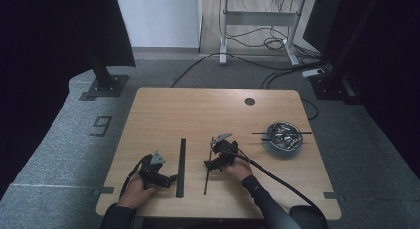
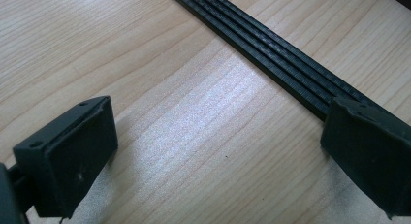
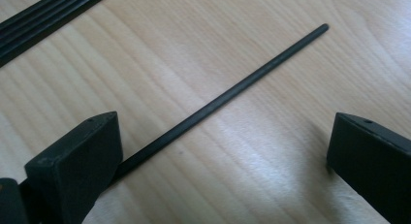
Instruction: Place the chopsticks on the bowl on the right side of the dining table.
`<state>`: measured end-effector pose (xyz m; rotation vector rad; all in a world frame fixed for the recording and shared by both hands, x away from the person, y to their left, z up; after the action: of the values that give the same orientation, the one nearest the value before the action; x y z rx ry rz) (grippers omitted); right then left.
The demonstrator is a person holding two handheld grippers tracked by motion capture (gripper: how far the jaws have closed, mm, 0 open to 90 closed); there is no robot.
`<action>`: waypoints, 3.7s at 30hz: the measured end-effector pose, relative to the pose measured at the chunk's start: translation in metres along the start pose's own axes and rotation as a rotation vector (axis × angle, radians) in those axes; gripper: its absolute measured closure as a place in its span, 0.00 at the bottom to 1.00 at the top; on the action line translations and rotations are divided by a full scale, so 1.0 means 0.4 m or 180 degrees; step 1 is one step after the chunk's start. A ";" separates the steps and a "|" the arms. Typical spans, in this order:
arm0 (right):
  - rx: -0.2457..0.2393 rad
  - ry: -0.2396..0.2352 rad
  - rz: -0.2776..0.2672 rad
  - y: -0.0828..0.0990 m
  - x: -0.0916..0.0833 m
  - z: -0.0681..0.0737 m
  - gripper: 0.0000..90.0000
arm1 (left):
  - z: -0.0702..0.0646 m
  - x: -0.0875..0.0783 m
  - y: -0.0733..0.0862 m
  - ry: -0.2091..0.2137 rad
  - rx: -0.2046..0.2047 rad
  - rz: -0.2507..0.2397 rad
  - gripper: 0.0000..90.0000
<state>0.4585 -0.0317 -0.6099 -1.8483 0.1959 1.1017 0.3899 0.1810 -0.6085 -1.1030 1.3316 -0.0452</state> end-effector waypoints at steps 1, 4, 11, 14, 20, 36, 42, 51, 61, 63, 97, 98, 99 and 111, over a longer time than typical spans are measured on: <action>0.0020 0.0010 0.0005 0.000 0.001 -0.004 0.00 | 0.000 0.000 0.000 0.0001 0.0001 -0.0001 0.00; 0.0062 0.0046 0.0012 -0.001 0.005 -0.019 0.00 | 0.000 0.000 0.000 0.0002 -0.0001 -0.0004 0.00; 0.0185 0.0138 0.0046 0.014 0.002 -0.063 0.00 | 0.000 0.000 0.000 0.0001 -0.0003 -0.0007 0.00; 0.0217 0.0169 0.0041 0.024 -0.003 -0.079 0.00 | 0.000 0.000 0.000 0.0001 0.0000 -0.0002 0.00; 0.0260 0.0208 0.0034 0.044 -0.015 -0.098 0.00 | 0.000 0.000 0.000 0.0001 -0.0003 -0.0001 0.00; 0.0376 0.0302 0.0052 0.110 -0.060 -0.146 0.00 | 0.000 0.000 0.000 0.0000 0.0002 -0.0002 0.00; 0.0448 0.0352 0.0052 0.150 -0.087 -0.174 0.00 | 0.000 0.000 0.000 0.0000 0.0001 -0.0002 0.00; 0.0488 0.0392 0.0129 0.206 -0.128 -0.205 0.00 | 0.000 0.000 0.000 0.0001 0.0001 -0.0002 0.00; 0.0423 0.0476 0.0420 0.258 -0.175 -0.231 0.00 | 0.000 0.000 0.000 0.0001 -0.0002 -0.0002 0.00; 0.0333 0.0507 0.0507 0.271 -0.191 -0.229 0.00 | 0.000 0.000 0.000 0.0001 -0.0003 -0.0002 0.00; -0.0125 0.0090 0.1757 0.258 -0.219 -0.297 0.73 | 0.000 0.000 0.000 0.0002 -0.0003 0.0000 0.00; -0.0123 0.0091 0.1790 0.256 -0.218 -0.297 0.74 | 0.000 0.000 0.000 0.0002 -0.0002 0.0000 0.00; -0.0135 0.0091 0.1827 0.254 -0.216 -0.298 0.75 | 0.000 0.000 0.000 0.0002 -0.0003 -0.0001 0.00; -0.0139 0.0025 0.2073 0.243 -0.204 -0.302 0.95 | 0.000 0.000 0.000 0.0002 -0.0003 -0.0001 0.00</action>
<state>0.4310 -0.2039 -0.5921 -1.8739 0.8269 1.5386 0.3899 0.1809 -0.6085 -1.1040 1.3322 -0.0452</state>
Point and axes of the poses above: each handheld gripper's, and its own axes: x roughly forward along the jaws, y roughly out of its underside, z roughly to its left, the point moved 8 cm from there along x, roughly forward along the jaws, and after that the axes turned 12 degrees about y, right-handed, at the moved point
